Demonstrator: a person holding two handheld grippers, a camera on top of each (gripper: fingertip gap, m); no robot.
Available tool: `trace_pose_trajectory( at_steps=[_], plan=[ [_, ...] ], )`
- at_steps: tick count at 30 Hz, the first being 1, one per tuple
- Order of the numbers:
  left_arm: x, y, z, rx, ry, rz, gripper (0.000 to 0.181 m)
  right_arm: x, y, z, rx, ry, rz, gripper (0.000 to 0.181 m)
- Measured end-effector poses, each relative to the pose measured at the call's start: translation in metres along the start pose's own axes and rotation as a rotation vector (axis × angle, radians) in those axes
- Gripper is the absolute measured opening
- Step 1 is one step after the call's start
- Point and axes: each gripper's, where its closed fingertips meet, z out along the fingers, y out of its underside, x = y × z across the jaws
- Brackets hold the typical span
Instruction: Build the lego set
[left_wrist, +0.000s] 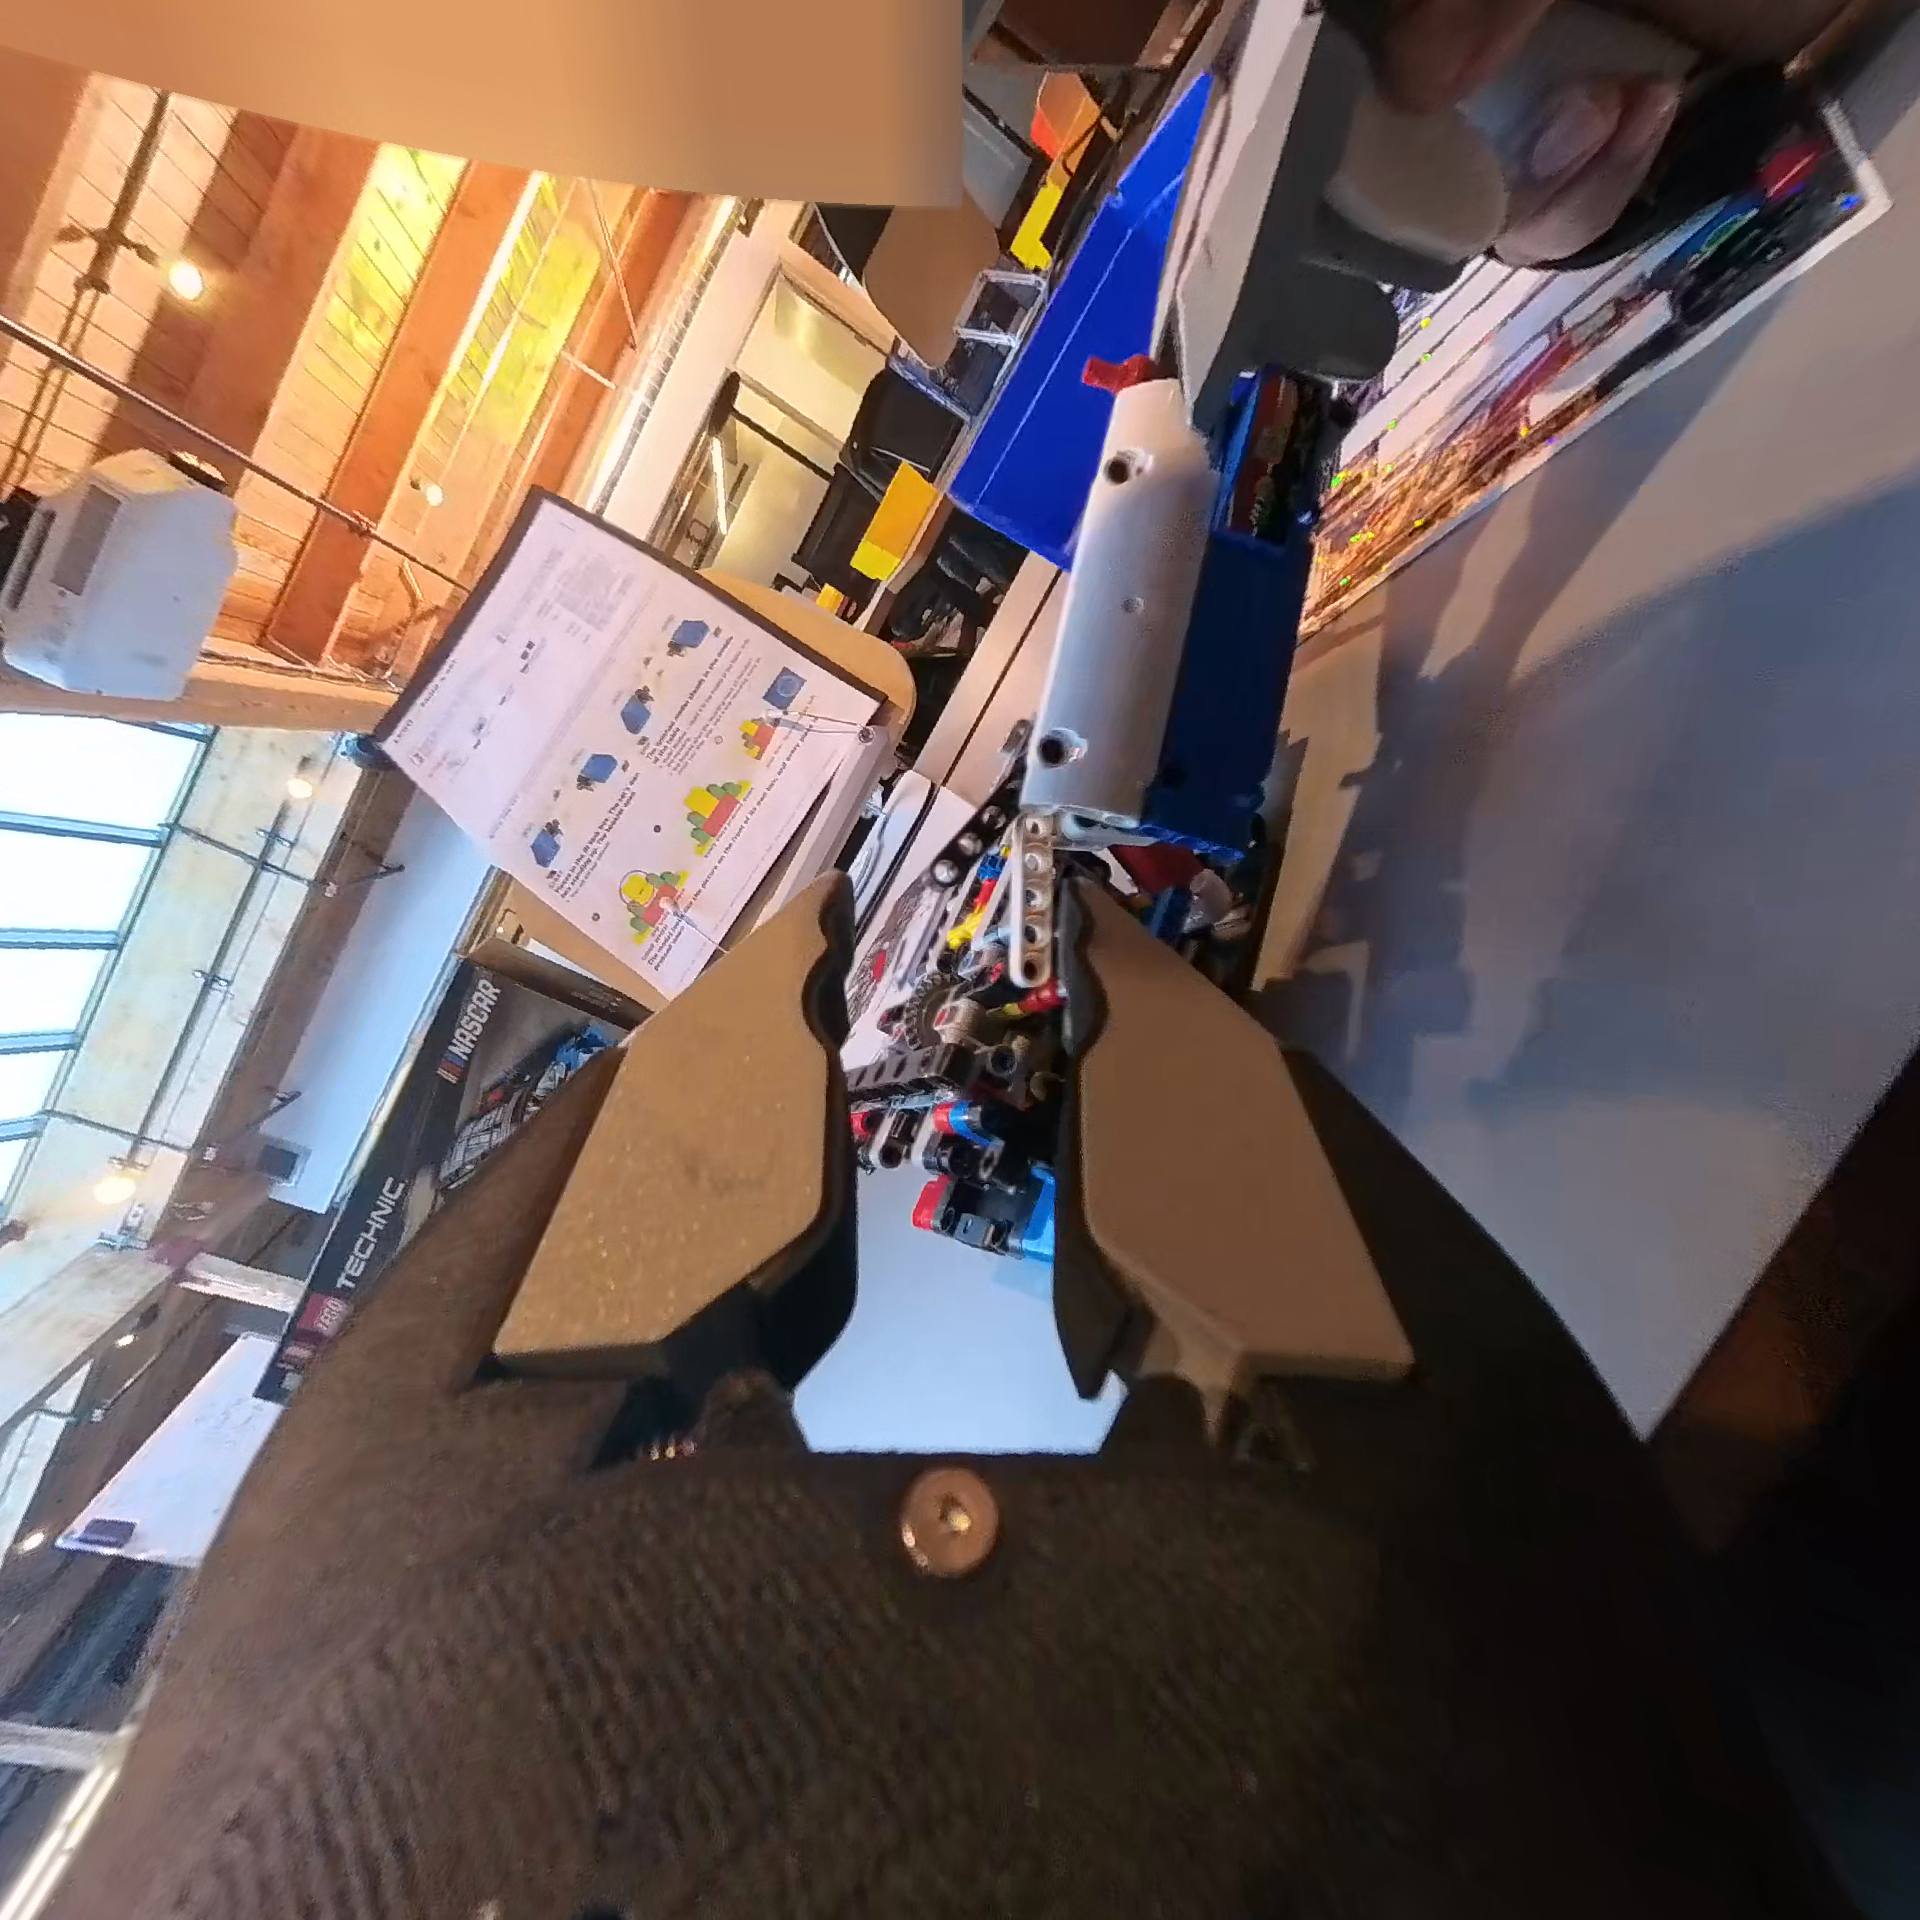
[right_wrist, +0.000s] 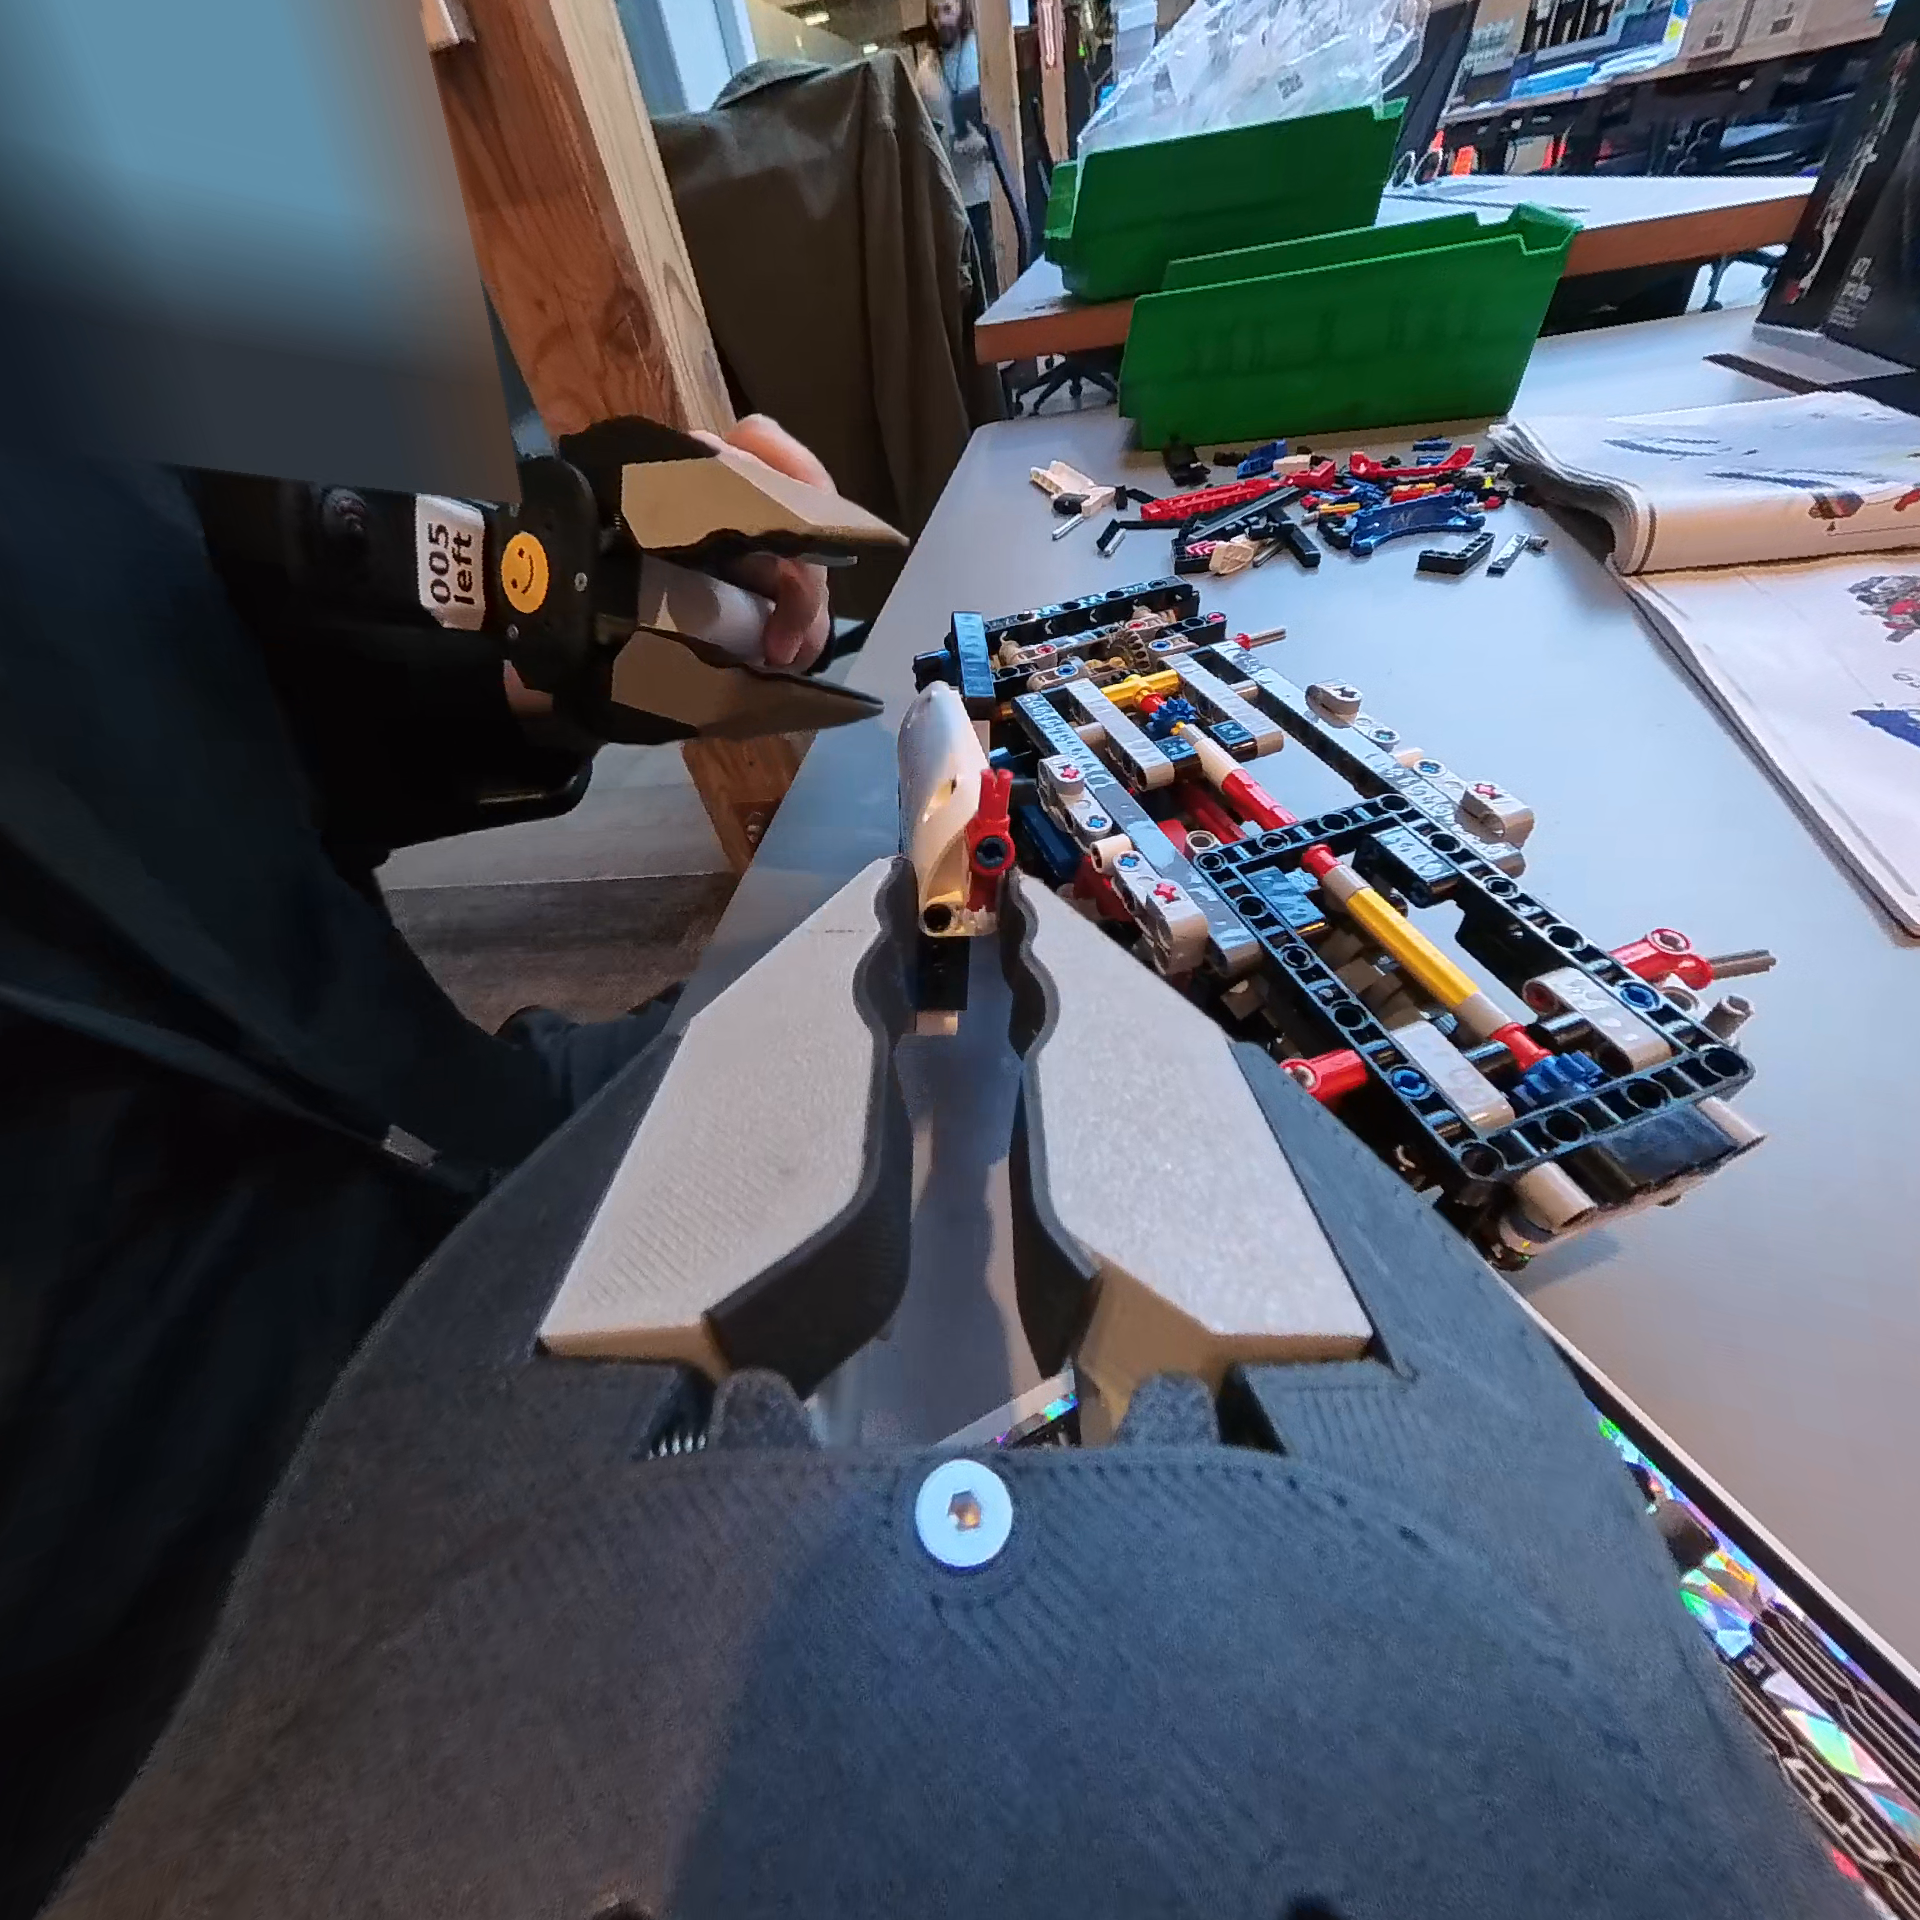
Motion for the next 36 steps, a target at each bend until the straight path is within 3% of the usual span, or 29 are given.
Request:
trace_pose_trajectory(
  at_steps=[12,29,36],
  plan=[
    [-0.002,0.012,0.003,-0.03,0.028,-0.076,0.037,0.004,-0.006,-0.007,0.051,-0.022,0.056,0.013],
    [0.011,-0.009,0.001,-0.031,0.075,-0.016,0.033,0.002,-0.003,-0.019,0.027,-0.002,0.03,0.013],
    [0.017,-0.035,0.005,-0.048,0.272,-0.209,0.039,-0.005,-0.009,-0.021,-0.032,-0.003,-0.069,0.013]
  ],
)
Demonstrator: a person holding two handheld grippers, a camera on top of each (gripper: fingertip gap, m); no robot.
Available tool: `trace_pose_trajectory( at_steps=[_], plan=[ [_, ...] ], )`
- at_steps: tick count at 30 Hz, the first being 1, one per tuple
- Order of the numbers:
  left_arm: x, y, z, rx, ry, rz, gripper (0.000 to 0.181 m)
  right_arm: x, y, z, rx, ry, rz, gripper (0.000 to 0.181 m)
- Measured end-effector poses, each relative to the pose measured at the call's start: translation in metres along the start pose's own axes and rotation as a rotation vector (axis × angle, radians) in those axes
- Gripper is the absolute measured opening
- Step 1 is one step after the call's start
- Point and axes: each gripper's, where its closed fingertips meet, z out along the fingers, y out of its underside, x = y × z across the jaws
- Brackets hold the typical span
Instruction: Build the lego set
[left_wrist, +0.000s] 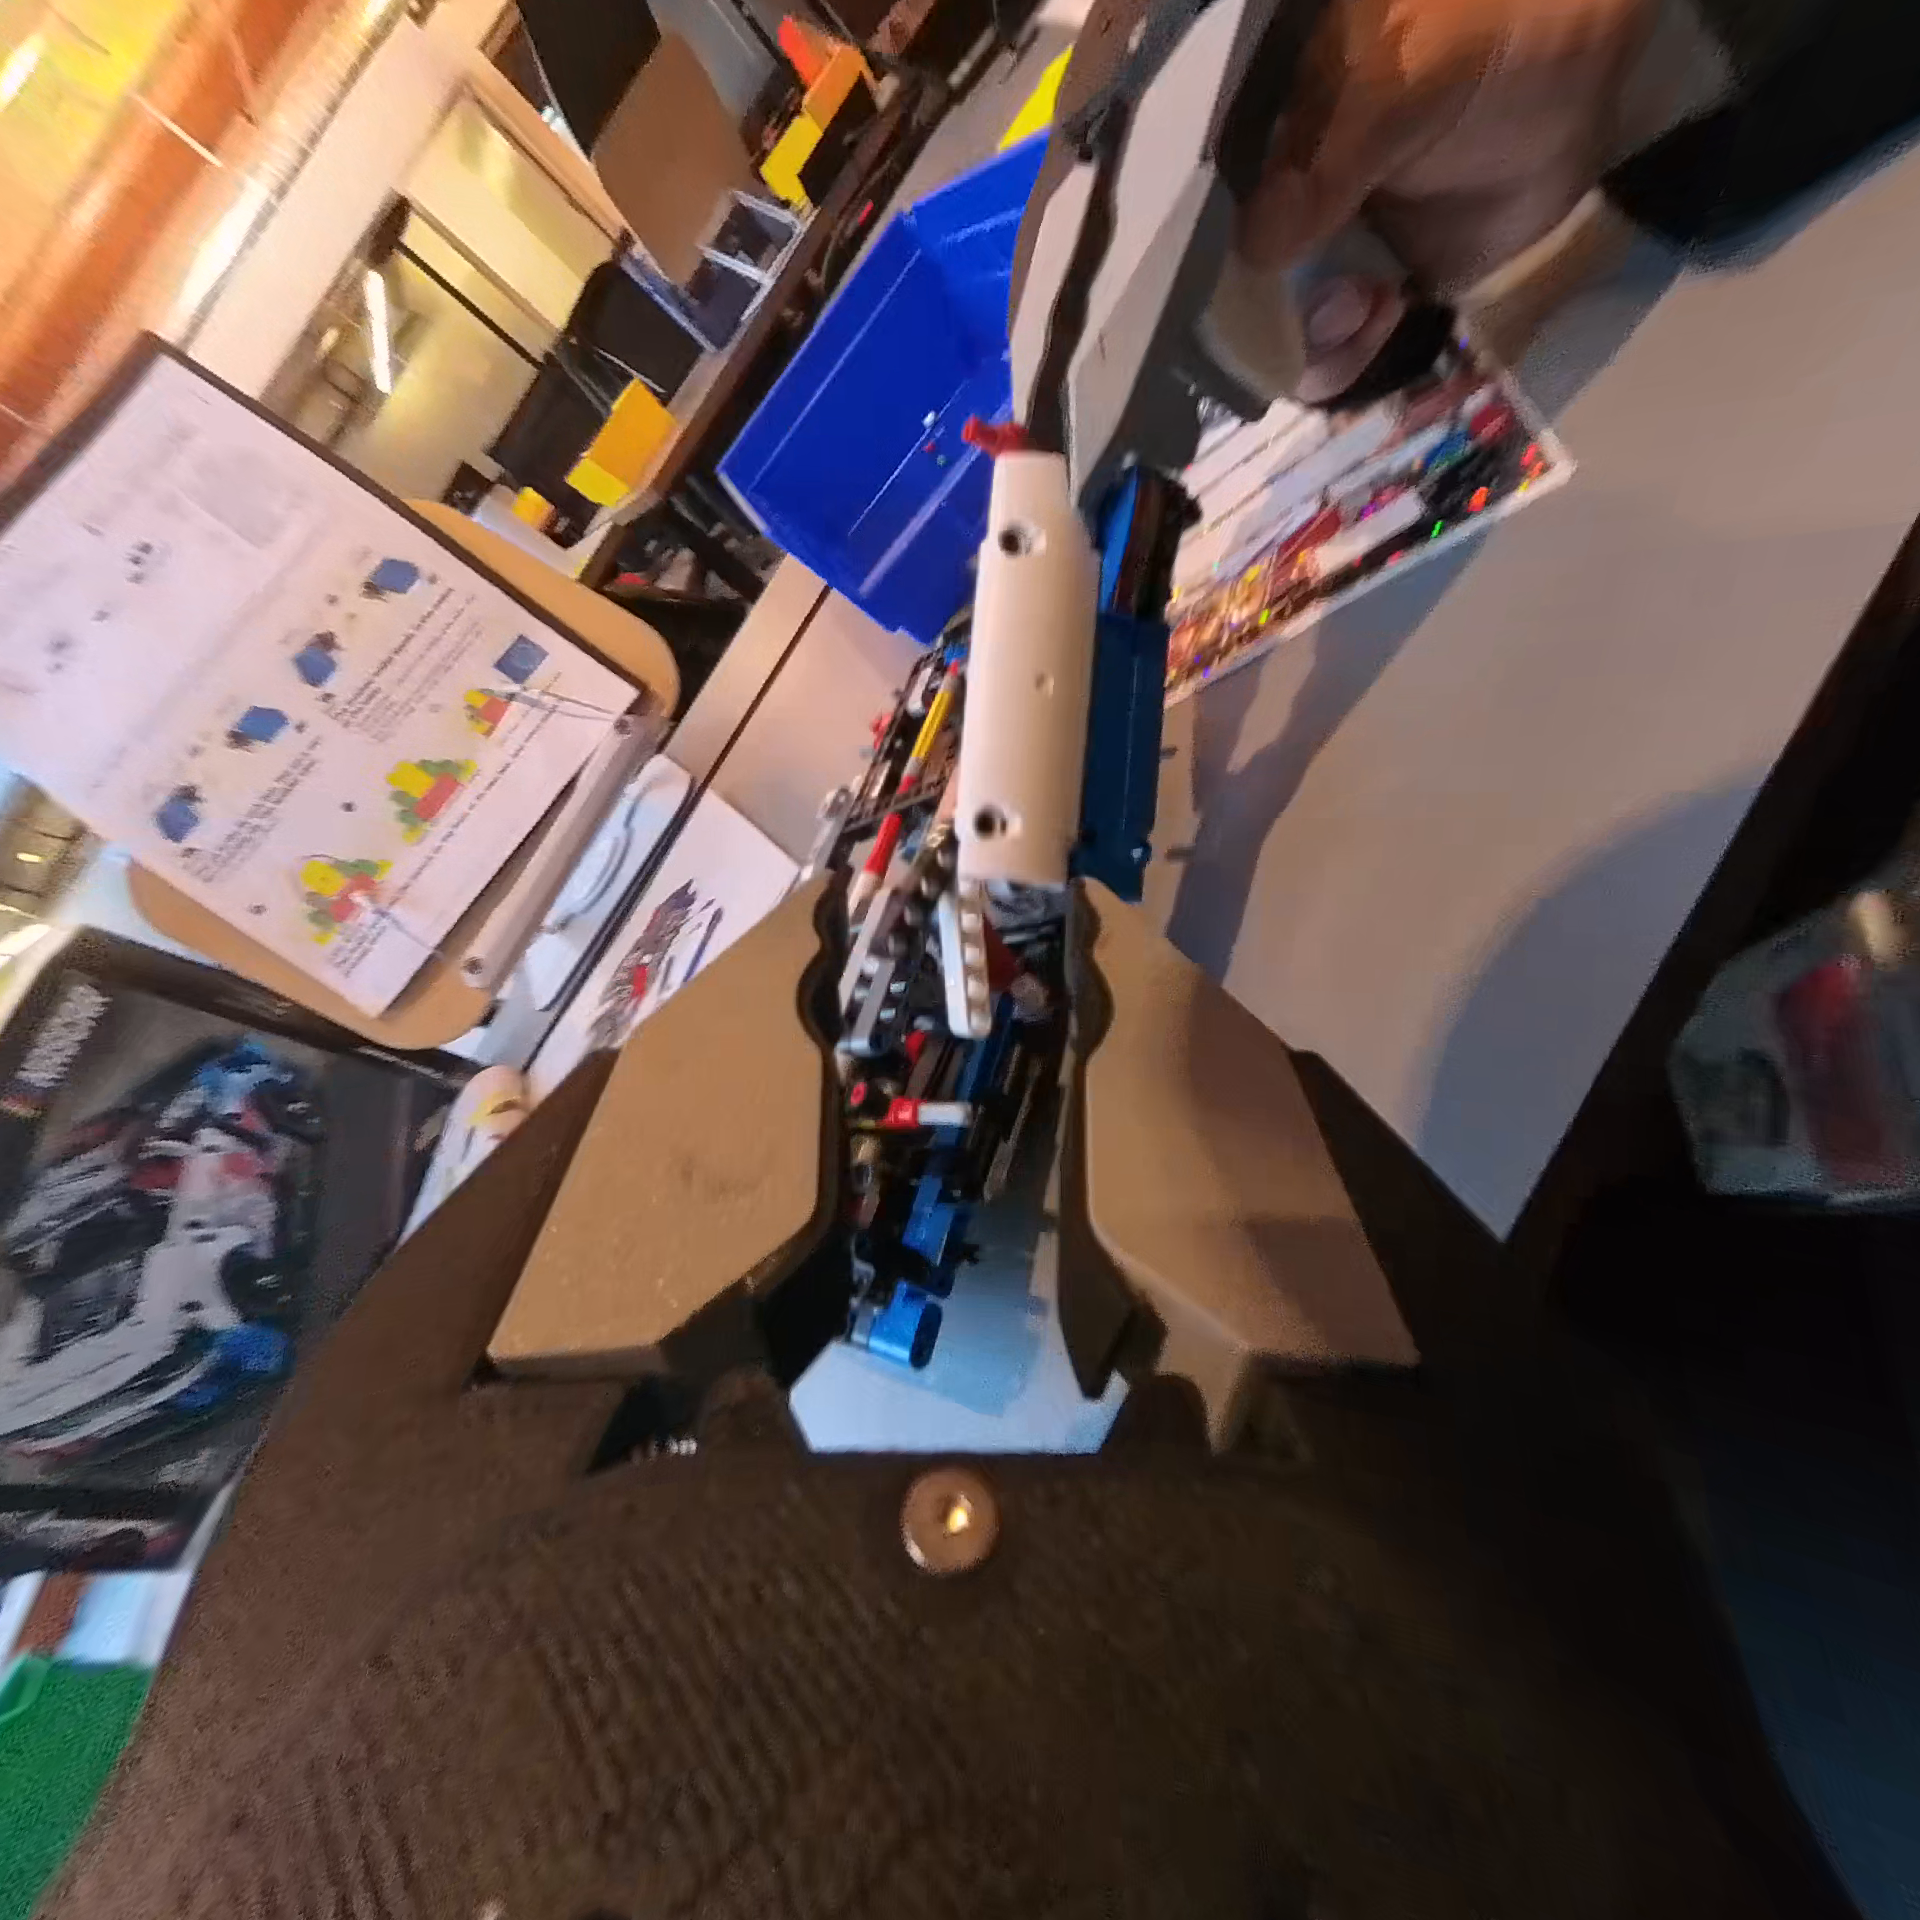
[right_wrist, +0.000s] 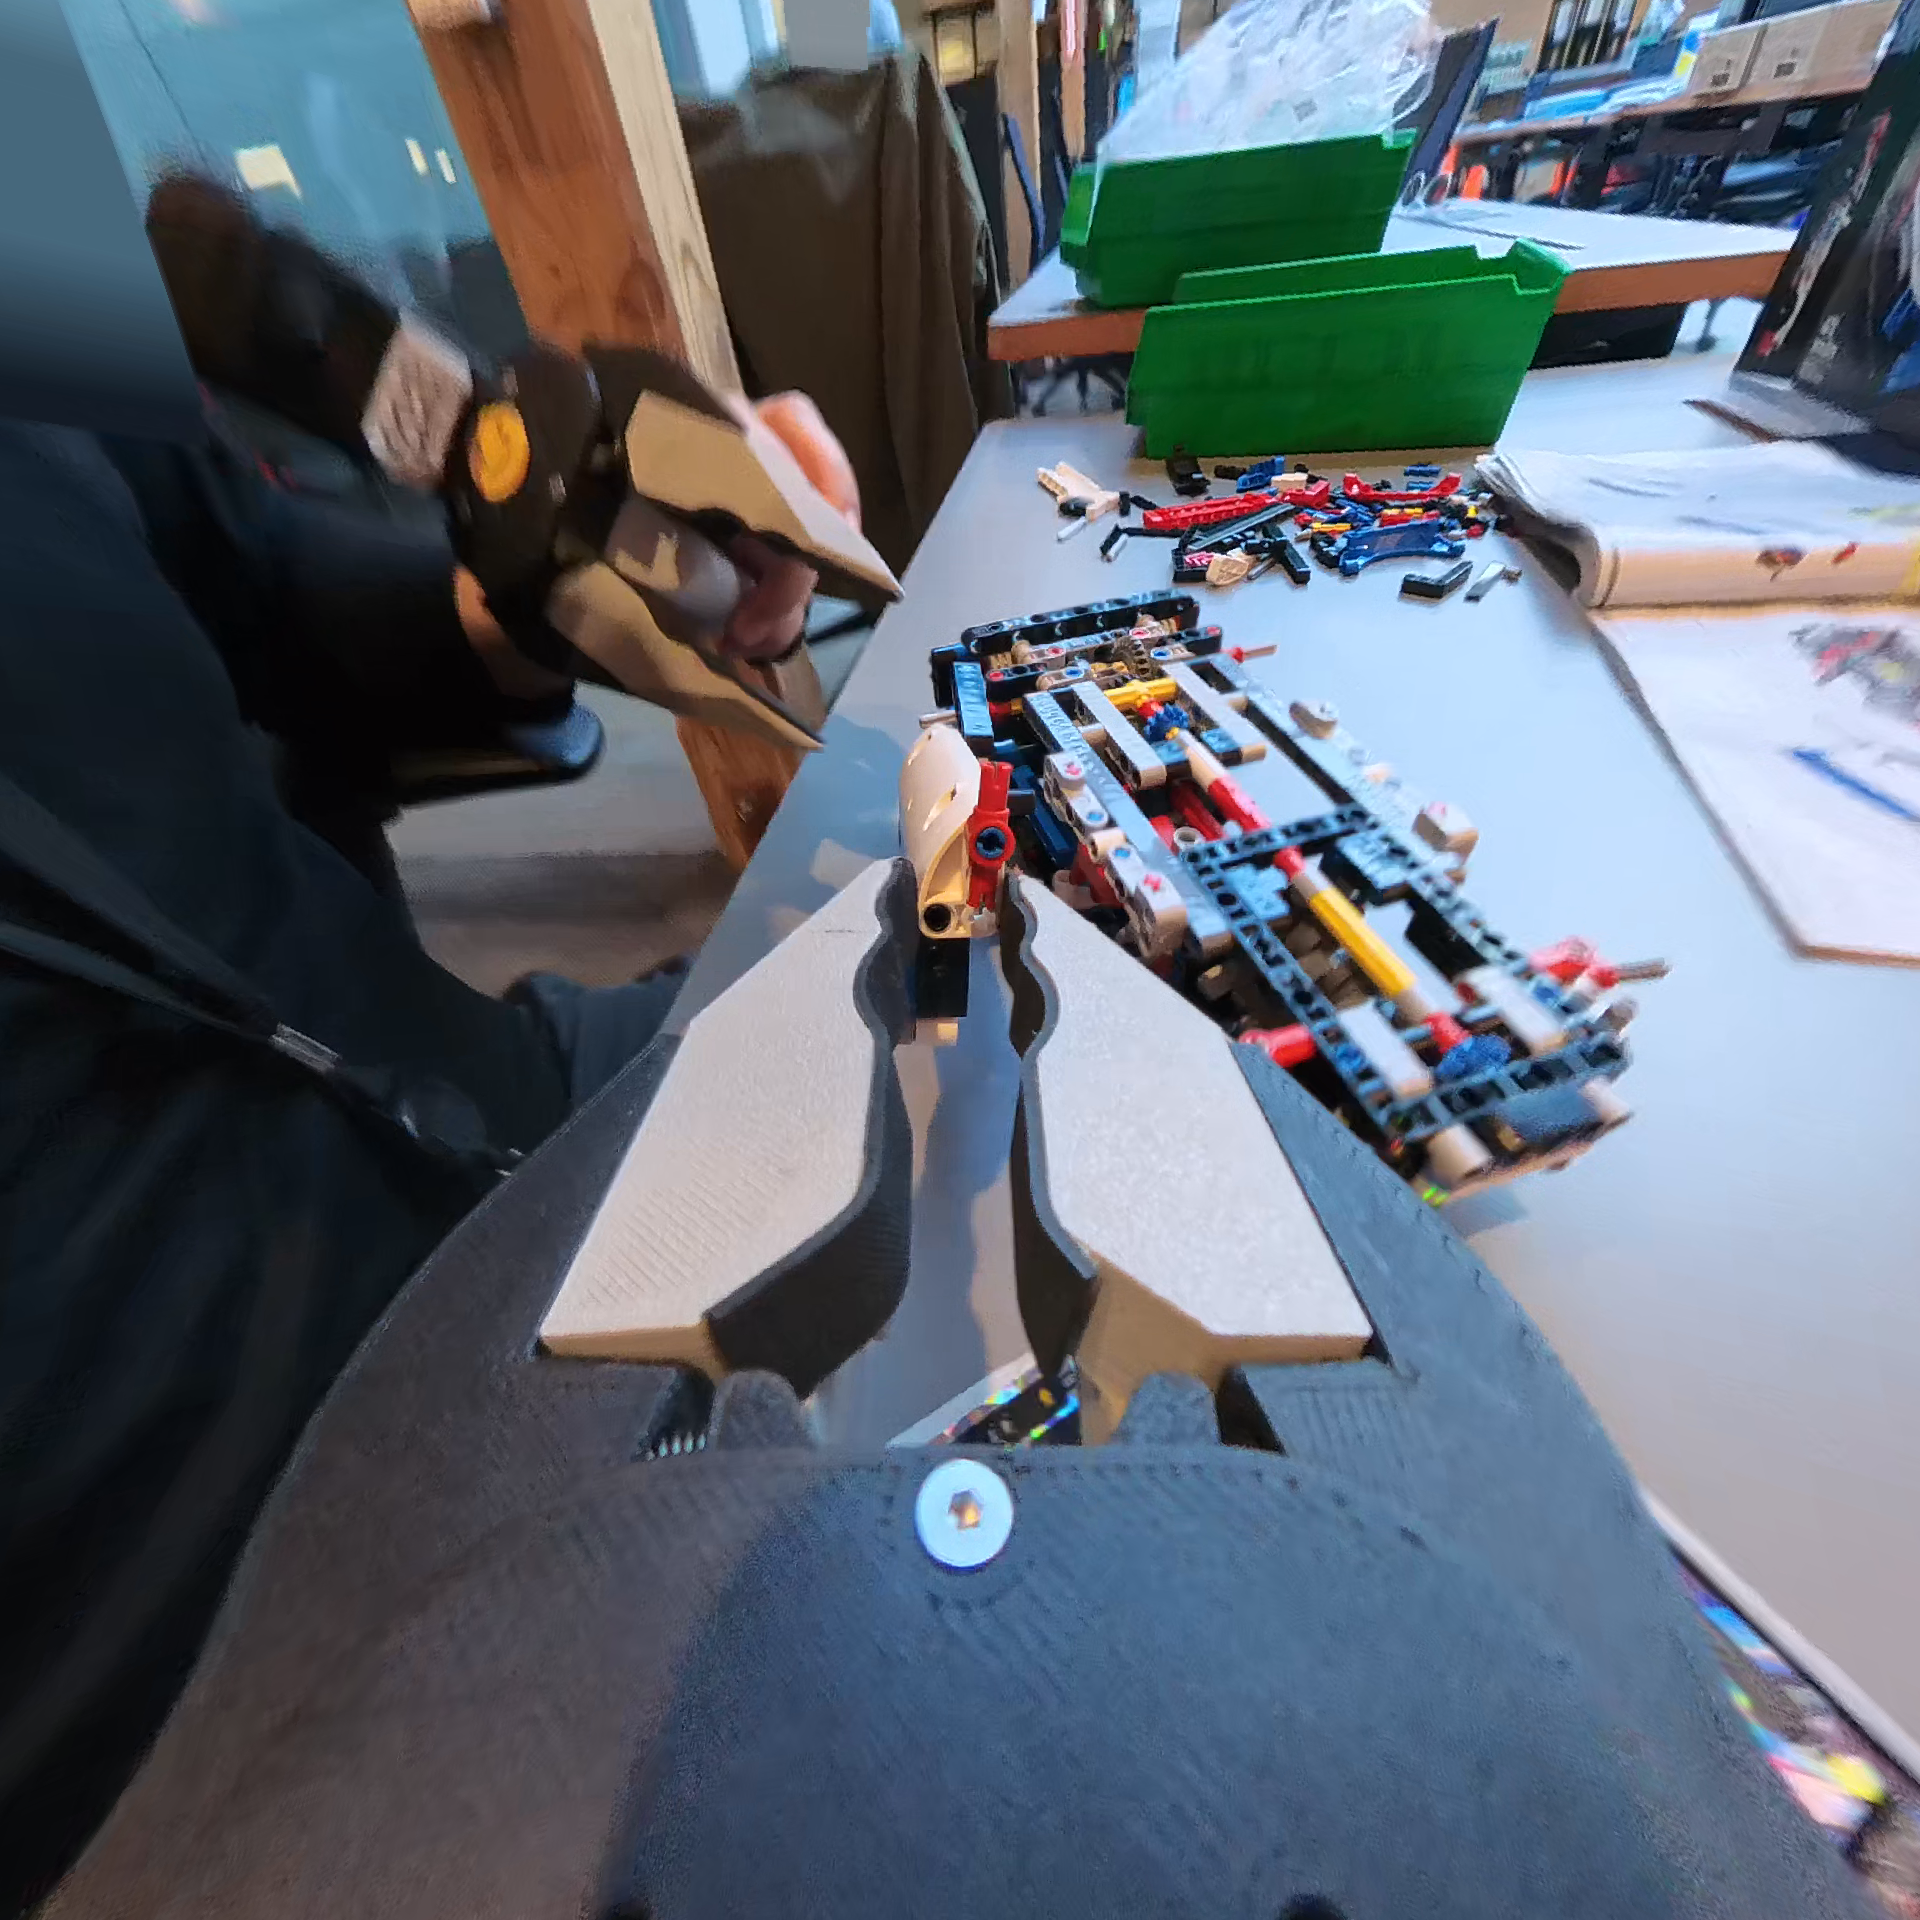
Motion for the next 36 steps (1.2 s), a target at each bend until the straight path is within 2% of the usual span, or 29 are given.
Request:
trace_pose_trajectory(
  at_steps=[5,11,12,17,20,23,24,27,30,31,36],
  plan=[
    [-0.003,-0.03,0.007,0.013,0.117,-0.065,0.039,-0.016,-0.017,0.01,-0.156,-0.008,-0.17,0.013],
    [0.009,-0.018,0.031,-0.167,0.232,-0.033,0.034,-0.027,-0.034,0.022,-0.273,-0.01,-0.282,0.013],
    [0.013,-0.019,0.032,-0.164,0.263,-0.049,0.024,-0.028,-0.037,0.022,-0.287,-0.003,-0.299,0.013],
    [0.014,-0.019,0.034,-0.142,0.373,-0.314,0.015,-0.032,-0.054,0.032,-0.284,0.022,-0.334,0.013],
    [0.004,-0.025,0.03,-0.004,0.369,-0.438,0.003,-0.034,-0.071,0.036,-0.197,0.022,-0.292,0.015],
    [-0.003,-0.027,0.017,0.104,0.366,-0.523,0.003,-0.026,-0.088,0.024,-0.083,0.051,-0.22,0.039],
    [-0.006,-0.027,0.011,0.145,0.362,-0.551,0.003,-0.024,-0.089,0.018,-0.035,0.035,-0.181,0.042],
    [-0.01,-0.025,-0.002,0.23,0.382,-0.639,0.003,-0.02,-0.072,0.009,0.041,-0.055,-0.027,0.032],
    [-0.014,-0.045,-0.022,0.484,0.419,-0.654,0.003,-0.018,-0.047,0.019,0.053,-0.141,0.114,0.044],
    [-0.016,-0.046,-0.023,0.521,0.415,-0.67,0.003,-0.022,-0.045,0.024,0.071,-0.178,0.14,0.045],
    [-0.015,-0.048,-0.022,0.579,0.461,-0.734,0.002,-0.028,-0.049,0.043,0.146,-0.273,0.212,0.035]
  ],
)
